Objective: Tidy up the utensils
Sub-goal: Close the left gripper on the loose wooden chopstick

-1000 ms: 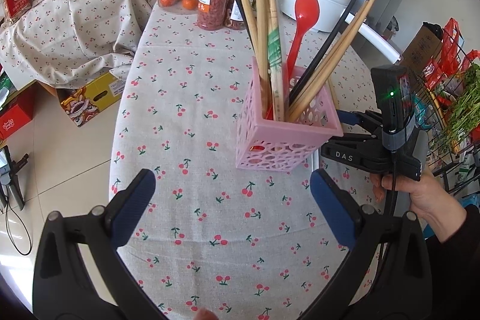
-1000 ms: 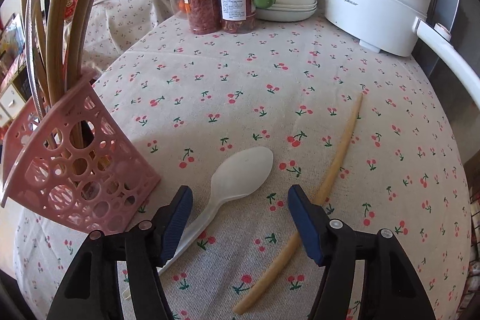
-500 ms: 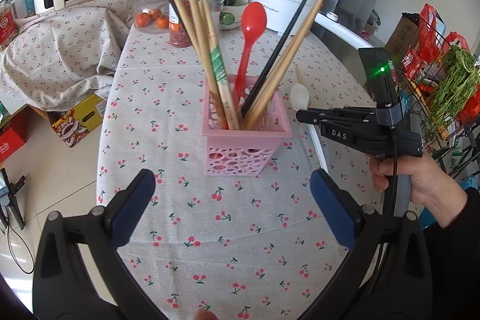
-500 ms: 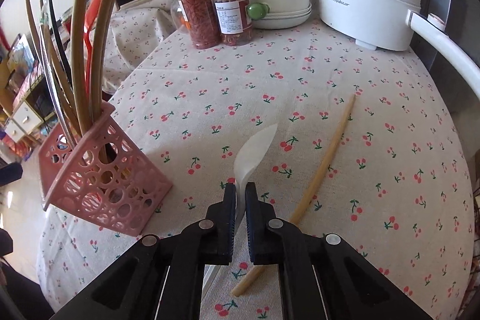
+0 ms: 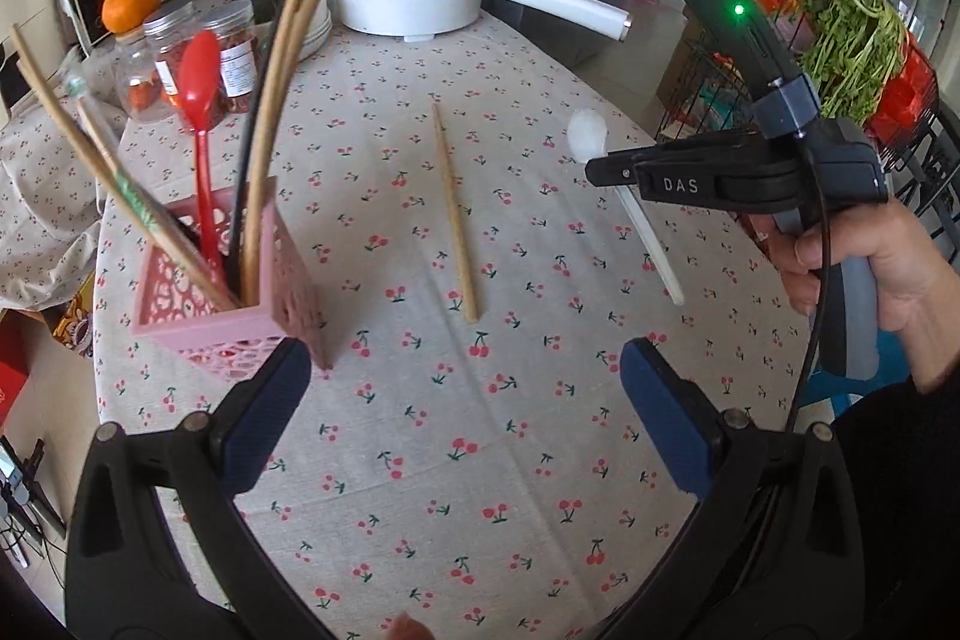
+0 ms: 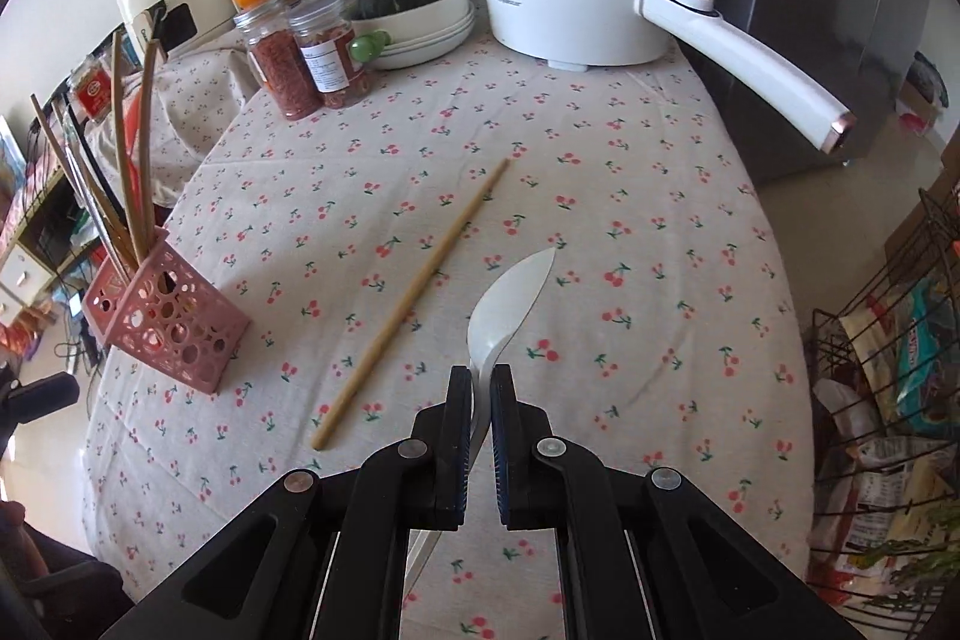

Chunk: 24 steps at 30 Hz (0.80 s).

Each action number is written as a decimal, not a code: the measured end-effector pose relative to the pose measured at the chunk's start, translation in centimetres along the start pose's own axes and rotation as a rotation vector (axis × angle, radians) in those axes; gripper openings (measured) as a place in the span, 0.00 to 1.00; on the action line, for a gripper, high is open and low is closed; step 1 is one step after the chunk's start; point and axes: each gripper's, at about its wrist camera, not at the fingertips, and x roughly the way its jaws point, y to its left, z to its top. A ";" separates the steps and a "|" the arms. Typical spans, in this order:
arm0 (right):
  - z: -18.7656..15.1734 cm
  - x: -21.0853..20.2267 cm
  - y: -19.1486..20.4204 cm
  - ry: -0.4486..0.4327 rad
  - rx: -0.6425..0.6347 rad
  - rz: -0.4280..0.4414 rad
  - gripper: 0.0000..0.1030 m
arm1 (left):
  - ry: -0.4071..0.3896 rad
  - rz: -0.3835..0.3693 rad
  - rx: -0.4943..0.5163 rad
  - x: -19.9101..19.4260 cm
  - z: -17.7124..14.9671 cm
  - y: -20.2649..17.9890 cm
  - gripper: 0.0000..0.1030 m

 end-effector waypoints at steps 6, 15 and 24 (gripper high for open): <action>-0.9 0.2 -4.1 0.069 0.041 -0.024 0.06 | 0.094 0.077 -0.007 5.3 4.2 -2.8 0.99; -0.4 0.5 -7.3 0.072 0.101 -0.016 0.06 | 0.204 0.152 -0.093 14.7 10.6 -1.9 0.60; 0.7 1.1 -7.0 0.060 0.098 0.030 0.06 | 0.243 0.156 -0.150 19.6 13.9 0.4 0.38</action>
